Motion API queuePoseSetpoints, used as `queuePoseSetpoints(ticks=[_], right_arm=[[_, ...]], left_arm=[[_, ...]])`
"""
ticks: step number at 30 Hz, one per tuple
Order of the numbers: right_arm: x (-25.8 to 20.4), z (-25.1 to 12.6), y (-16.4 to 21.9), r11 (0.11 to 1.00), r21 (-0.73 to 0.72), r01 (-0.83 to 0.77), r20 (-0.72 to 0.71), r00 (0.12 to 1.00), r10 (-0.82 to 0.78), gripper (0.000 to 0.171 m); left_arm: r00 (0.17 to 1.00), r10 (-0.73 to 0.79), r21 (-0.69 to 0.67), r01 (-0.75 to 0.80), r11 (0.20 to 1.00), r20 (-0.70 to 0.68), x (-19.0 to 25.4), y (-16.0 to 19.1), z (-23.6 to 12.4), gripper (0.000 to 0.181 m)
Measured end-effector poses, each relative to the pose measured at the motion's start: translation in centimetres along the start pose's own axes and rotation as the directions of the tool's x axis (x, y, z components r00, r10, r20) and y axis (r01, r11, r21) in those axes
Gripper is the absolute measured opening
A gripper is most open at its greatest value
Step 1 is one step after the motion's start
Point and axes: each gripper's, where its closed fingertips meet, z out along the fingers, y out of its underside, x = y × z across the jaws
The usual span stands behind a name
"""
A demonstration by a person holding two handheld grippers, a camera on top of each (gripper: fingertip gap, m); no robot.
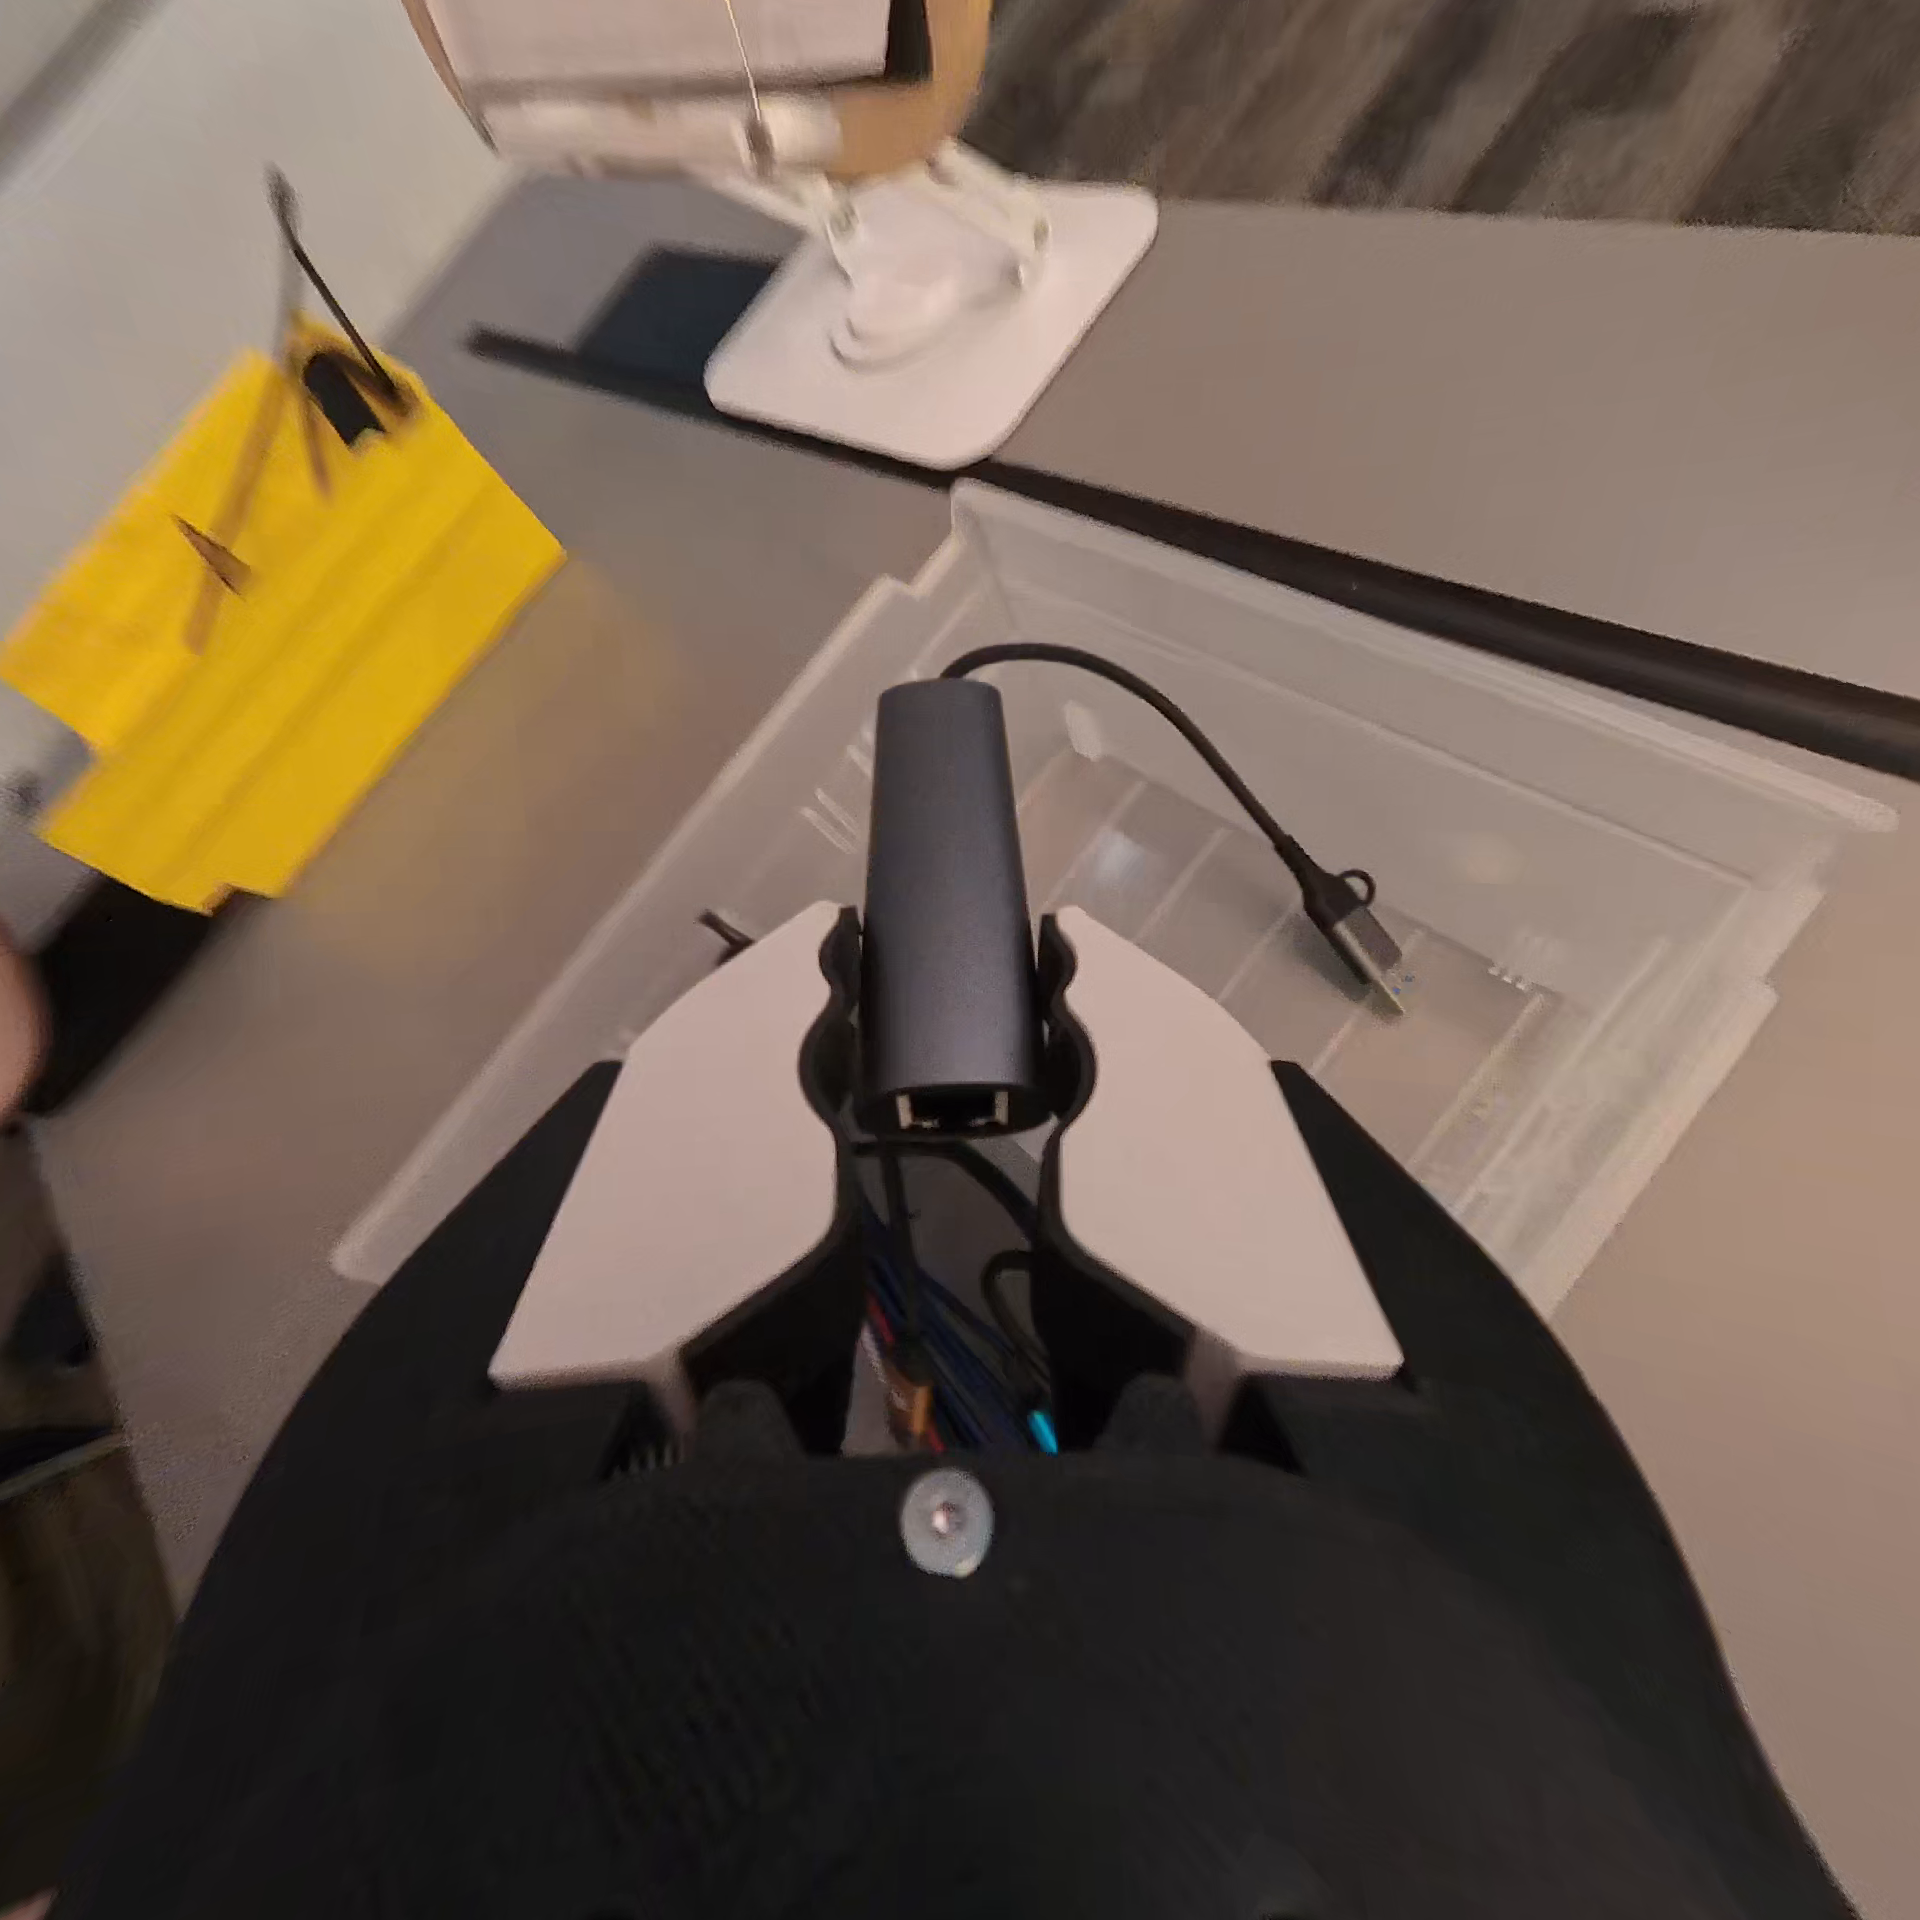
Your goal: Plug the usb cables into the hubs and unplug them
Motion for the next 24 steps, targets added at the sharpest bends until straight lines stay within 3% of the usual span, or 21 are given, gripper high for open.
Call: queuePoseSetpoints(ticks=[7,13,17,24], right_arm=[[1.0,2.6,2.9,0.911,-0.283,0.3,-0.053,0.943,-0.328,0.034],[2.0,3.9,5.3,0.814,-0.499,0.297,-0.06,0.925,-0.375,0.034],[2.5,3.6,5.4,0.816,-0.496,0.297,-0.073,0.922,-0.38,0.034],[5.1,0.6,4.2,0.827,-0.472,0.305,-0.263,0.847,-0.462,0.031]], left_arm=[[0.999,0.03,-0.023,-0.03,0.999,-0.026,0.9,0.2,0.5,0.04],[0.999,0.036,-0.037,-0.037,0.999,-0.017,0.6,0.6,1.0,0.04],[0.999,0.041,-0.056,-0.041,0.998,-0.013,0.6,1.0,1.1,0.04],[0.999,0.053,-0.071,-0.052,0.996,0.011,0.0,1.2,0.5,0.039]])
